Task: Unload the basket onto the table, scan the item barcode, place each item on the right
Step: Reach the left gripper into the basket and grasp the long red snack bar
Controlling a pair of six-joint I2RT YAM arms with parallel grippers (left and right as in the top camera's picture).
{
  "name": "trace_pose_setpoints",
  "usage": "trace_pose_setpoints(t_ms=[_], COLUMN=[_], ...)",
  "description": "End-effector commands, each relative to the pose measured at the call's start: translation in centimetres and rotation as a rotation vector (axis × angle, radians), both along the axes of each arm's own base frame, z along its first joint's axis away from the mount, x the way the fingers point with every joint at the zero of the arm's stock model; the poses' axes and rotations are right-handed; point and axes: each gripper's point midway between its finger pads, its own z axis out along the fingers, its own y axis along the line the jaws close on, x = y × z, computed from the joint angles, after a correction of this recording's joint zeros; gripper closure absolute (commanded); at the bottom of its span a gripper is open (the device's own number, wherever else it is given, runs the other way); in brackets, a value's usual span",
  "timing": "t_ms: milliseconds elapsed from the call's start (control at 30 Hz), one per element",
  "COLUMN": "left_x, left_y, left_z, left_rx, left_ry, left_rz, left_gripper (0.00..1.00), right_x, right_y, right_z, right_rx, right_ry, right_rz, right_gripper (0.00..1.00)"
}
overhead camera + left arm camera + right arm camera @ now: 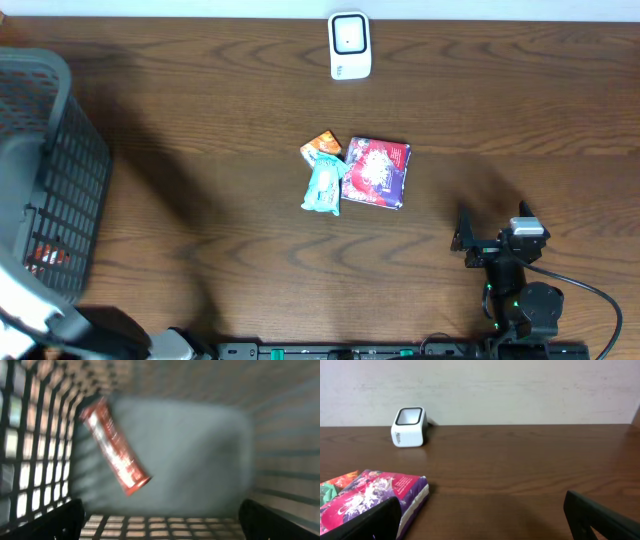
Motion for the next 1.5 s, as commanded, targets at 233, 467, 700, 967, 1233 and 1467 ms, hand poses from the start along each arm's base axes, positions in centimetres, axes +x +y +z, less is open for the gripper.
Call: trace_pose_setpoints(t_ms=[233,467,700,967,1233,1467], left_x=[-0.7,-1.8,-1.8,-1.7,-2.3,-2.5], left_y=[0.6,1.3,1.7,2.1,1.5,0.4], left_z=[-11.7,-15.9,-19.3,-22.0,-23.4,-23.4], left_rx=[-0.269,-0.337,-0.380,-0.401,-0.428,-0.480], left_ry=[0.232,0.313,0.358,0.379,0.408,0.417], left_rz=[0.173,0.241,0.250,0.255,0.255,0.239], left_gripper=[0.02,0.02,0.02,0.02,0.46,0.93], right_x=[0.0,0.0,0.0,0.0,0.0,0.0], right_y=[-0.2,-0.2,-0.2,-0.2,-0.2,-0.2], right_z=[-0.1,-0.1,-0.1,-0.1,-0.1,-0.1], right_rx=[0.011,0.011,0.011,0.011,0.011,0.011], right_ry=[0.002,0.002,0.002,0.002,0.002,0.002], right_rz=[-0.012,-0.012,-0.012,-0.012,-0.012,-0.012], right_gripper=[0.01,0.01,0.01,0.01,0.01,0.01])
